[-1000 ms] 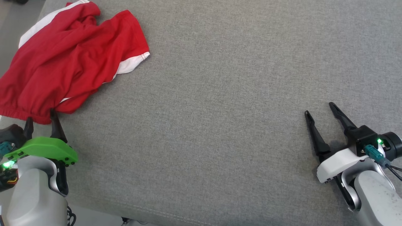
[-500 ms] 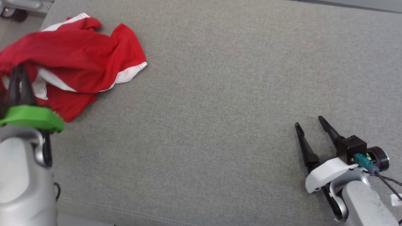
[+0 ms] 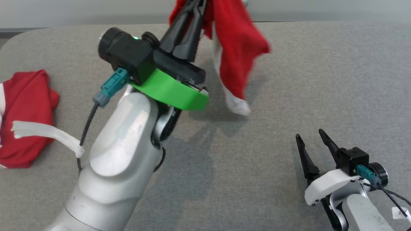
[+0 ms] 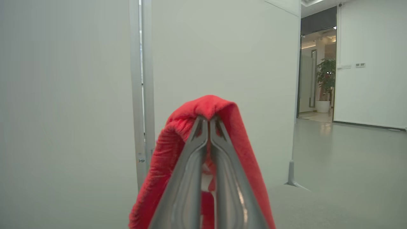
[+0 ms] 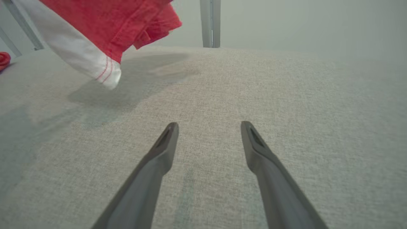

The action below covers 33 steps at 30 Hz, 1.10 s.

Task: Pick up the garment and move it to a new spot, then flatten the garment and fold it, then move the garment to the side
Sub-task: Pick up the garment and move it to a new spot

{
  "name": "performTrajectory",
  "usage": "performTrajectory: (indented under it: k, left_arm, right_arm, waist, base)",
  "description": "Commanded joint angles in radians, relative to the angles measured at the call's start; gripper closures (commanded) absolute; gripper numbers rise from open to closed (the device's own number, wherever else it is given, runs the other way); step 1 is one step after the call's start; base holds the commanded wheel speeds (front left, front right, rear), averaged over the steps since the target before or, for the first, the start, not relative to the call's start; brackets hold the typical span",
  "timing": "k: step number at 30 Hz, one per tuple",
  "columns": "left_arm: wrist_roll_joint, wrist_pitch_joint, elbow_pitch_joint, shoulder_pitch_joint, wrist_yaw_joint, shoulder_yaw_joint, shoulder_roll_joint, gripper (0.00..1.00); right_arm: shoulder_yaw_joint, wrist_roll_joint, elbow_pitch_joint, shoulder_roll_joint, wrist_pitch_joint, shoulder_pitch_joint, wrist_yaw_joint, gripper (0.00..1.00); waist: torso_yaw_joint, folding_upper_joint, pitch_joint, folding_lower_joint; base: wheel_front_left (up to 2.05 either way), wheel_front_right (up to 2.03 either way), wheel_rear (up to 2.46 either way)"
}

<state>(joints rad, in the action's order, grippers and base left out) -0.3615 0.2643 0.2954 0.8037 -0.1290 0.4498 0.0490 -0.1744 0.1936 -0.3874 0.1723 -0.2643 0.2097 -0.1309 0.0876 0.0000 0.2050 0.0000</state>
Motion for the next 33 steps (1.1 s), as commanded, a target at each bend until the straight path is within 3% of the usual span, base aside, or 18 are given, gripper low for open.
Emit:
performTrajectory:
  k: [1, 6, 11, 18, 24, 25, 26, 27, 33]
  left_arm:
    - [-0.052, 0.000, -0.038, -0.013, 0.014, 0.043, 0.004, 1.00]
    - [-0.164, 0.000, -0.054, -0.089, 0.127, 0.165, 0.006, 1.00]
    - [-0.141, 0.000, 0.161, -0.186, 0.200, 0.170, 0.038, 1.00]
    - [-0.147, 0.000, 0.407, -0.264, 0.258, 0.079, 0.120, 1.00]
    - [-0.137, 0.000, 0.442, -0.376, 0.273, -0.007, 0.152, 1.00]
    - [-0.137, 0.000, 0.442, -0.398, 0.270, -0.017, 0.148, 0.75]
    - [-0.128, 0.000, 0.436, -0.415, 0.268, -0.025, 0.147, 0.06]
    - [-0.121, 0.000, 0.430, -0.434, 0.266, -0.036, 0.144, 0.00]
    - [-0.060, 0.000, 0.309, -0.566, 0.264, -0.123, 0.104, 0.00]
  right_arm:
    - [0.014, 0.011, 0.000, -0.006, 0.000, -0.021, 0.000, 0.00]
    - [0.060, 0.009, 0.012, -0.019, 0.000, -0.051, 0.000, 0.00]
    - [0.064, 0.003, 0.030, -0.011, 0.000, -0.020, 0.000, 0.00]
    - [0.025, 0.013, 0.024, -0.017, 0.000, -0.002, 0.000, 0.00]
    - [-0.002, 0.027, 0.009, -0.022, 0.000, -0.036, 0.000, 0.00]
    - [-0.007, 0.028, 0.007, -0.025, 0.000, -0.043, 0.000, 0.00]
    - [-0.012, 0.032, 0.005, -0.029, 0.000, -0.050, 0.000, 0.00]
    - [-0.020, 0.036, 0.004, -0.031, 0.000, -0.055, 0.000, 0.00]
    - [-0.073, 0.082, 0.018, -0.033, 0.000, -0.075, 0.000, 0.00]
  waist:
    - [-0.106, 0.0000, -0.036, 0.0000]
    - [-0.123, 0.0000, -0.025, 0.0000]
    - [-0.125, 0.0000, 0.023, 0.0000]
    - [-0.149, 0.0000, 0.005, 0.0000]
    - [-0.171, 0.0000, -0.072, 0.0000]
    - [-0.172, 0.0000, -0.085, 0.0000]
    - [-0.173, 0.0000, -0.097, 0.0000]
    - [-0.173, 0.0000, -0.108, 0.0000]
    - [-0.159, 0.0000, -0.139, 0.0000]
  base:
    - [0.00, 0.00, 0.00]
    - [0.00, 0.00, 0.00]
    - [0.00, 0.00, 0.00]
    - [0.00, 0.00, 0.00]
    - [0.00, 0.00, 0.00]
    - [0.00, 0.00, 0.00]
    - [0.00, 0.00, 0.00]
    - [0.00, 0.00, 0.00]
    - [0.00, 0.00, 0.00]
